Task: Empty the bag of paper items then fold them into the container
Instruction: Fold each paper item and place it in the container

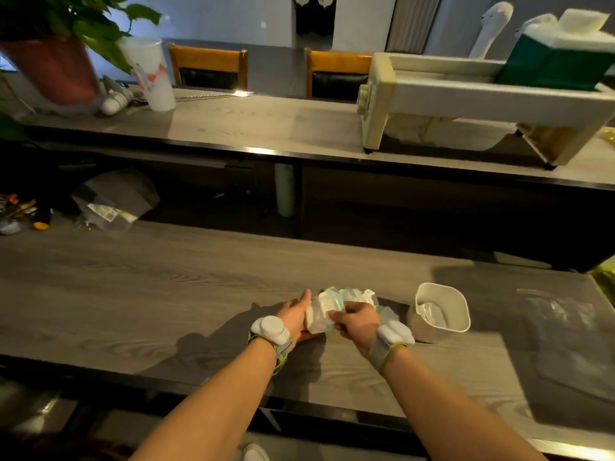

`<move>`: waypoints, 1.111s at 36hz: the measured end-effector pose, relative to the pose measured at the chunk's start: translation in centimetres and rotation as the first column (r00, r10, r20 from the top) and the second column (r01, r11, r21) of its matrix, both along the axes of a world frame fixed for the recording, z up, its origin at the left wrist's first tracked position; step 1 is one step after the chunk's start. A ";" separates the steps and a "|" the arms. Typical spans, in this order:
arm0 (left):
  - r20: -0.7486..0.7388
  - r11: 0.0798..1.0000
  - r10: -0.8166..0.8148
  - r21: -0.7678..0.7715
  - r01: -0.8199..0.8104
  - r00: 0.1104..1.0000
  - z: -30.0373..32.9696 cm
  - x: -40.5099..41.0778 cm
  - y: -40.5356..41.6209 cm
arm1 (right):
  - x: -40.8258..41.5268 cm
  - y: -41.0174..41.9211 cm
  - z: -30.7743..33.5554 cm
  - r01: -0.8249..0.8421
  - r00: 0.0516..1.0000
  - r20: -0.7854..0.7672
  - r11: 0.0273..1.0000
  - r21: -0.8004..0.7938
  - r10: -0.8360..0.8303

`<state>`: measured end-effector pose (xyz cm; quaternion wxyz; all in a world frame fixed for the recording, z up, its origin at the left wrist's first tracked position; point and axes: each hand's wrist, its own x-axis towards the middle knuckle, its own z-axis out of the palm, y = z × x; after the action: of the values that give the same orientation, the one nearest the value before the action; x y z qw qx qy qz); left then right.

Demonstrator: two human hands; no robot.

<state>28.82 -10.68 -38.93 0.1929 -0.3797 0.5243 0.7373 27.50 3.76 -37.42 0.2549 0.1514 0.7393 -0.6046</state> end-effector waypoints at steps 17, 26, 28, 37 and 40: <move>-0.171 0.881 -0.342 -0.401 0.252 0.924 2.5 -1.5 7.9 | 0.3 5.2 3.5 -0.189 0.924 -0.189 0.826 0.531 0.333; -0.161 0.962 -0.235 -0.177 0.207 0.959 6.1 -3.0 12.8 | -0.3 9.8 5.9 0.049 0.978 -0.207 0.956 0.289 0.012; -0.196 0.970 -0.224 -0.134 0.201 0.955 5.3 -4.2 13.4 | -1.0 10.9 6.6 0.089 0.982 -0.186 0.961 0.260 -0.041; -0.239 0.886 -0.405 -0.340 0.315 0.883 5.3 -5.8 16.5 | -3.1 18.0 9.5 0.062 0.998 -0.064 0.786 0.615 -0.029; -0.172 0.751 -0.545 -0.535 0.387 0.821 4.7 -5.6 17.3 | -2.9 17.9 9.5 -0.038 0.998 -0.004 0.685 0.727 0.060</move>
<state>23.22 6.59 -34.18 0.1867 -0.1465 0.7916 0.5630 24.63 21.70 -27.96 0.1801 0.2117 0.9255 -0.2575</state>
